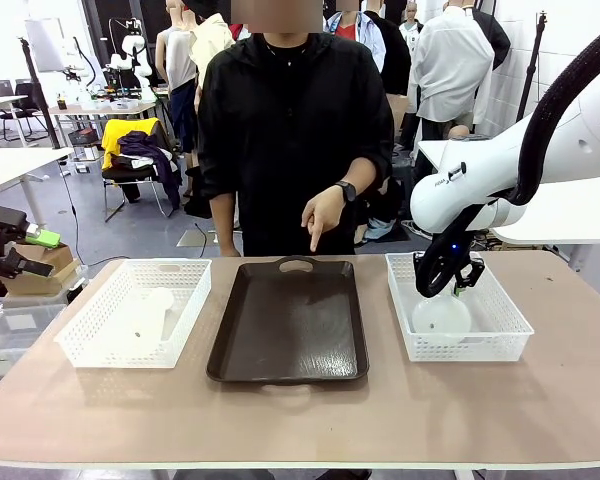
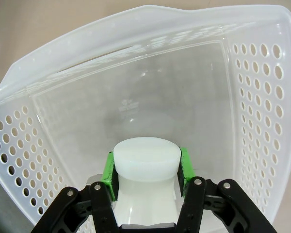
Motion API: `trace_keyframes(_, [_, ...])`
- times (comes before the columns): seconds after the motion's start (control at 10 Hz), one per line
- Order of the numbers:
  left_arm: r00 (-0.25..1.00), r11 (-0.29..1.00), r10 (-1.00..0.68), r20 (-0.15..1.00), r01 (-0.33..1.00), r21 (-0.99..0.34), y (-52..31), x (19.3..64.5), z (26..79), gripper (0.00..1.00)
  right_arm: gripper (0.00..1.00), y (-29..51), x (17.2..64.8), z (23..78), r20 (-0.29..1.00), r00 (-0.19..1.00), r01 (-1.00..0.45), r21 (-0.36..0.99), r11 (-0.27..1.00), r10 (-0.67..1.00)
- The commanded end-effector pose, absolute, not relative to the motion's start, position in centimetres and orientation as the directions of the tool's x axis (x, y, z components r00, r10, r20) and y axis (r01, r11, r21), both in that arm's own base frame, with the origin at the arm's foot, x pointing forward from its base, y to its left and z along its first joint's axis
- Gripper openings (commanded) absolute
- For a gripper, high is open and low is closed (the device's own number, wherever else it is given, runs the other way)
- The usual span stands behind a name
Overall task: Prepare the laboratory tools.
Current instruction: While moving the picked Big flask to the Handle tray indicated by the person, stop as directed by the person.
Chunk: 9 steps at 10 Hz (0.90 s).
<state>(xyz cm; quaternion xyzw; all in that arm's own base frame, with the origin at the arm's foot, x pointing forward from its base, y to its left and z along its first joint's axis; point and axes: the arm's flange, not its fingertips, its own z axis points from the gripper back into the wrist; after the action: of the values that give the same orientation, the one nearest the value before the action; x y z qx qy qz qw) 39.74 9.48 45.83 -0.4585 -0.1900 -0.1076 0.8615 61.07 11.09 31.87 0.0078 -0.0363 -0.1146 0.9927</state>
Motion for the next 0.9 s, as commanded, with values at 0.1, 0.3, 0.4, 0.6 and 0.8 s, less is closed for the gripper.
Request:
trace_keyframes(0.1, [0.904,0.560,-0.026,0.427,0.367,-0.742,9.7,39.5,45.9,1.00,0.00,11.2,58.9,34.0,0.079,0.976,0.205,-0.028,0.978,-0.202])
trace_keyframes(0.3, [0.904,0.560,-0.026,0.427,0.367,-0.742,9.7,39.5,45.9,1.00,0.00,11.1,57.4,37.8,0.136,0.968,0.221,-0.056,0.974,-0.211])
trace_keyframes(0.4, [0.904,0.560,-0.026,0.427,0.367,-0.742,9.7,39.5,45.9,1.00,0.00,10.9,56.9,39.9,0.158,0.959,0.248,-0.063,0.967,-0.236])
trace_keyframes(0.6, [0.904,0.560,-0.026,0.427,0.367,-0.742,9.7,39.5,45.9,1.00,0.00,11.2,56.7,43.2,0.176,0.960,0.230,-0.054,0.972,-0.217])
trace_keyframes(0.8, [0.904,0.560,-0.026,0.427,0.367,-0.742,9.7,39.5,45.9,1.00,0.00,14.2,56.6,47.0,0.201,0.967,0.177,-0.084,0.981,-0.157])
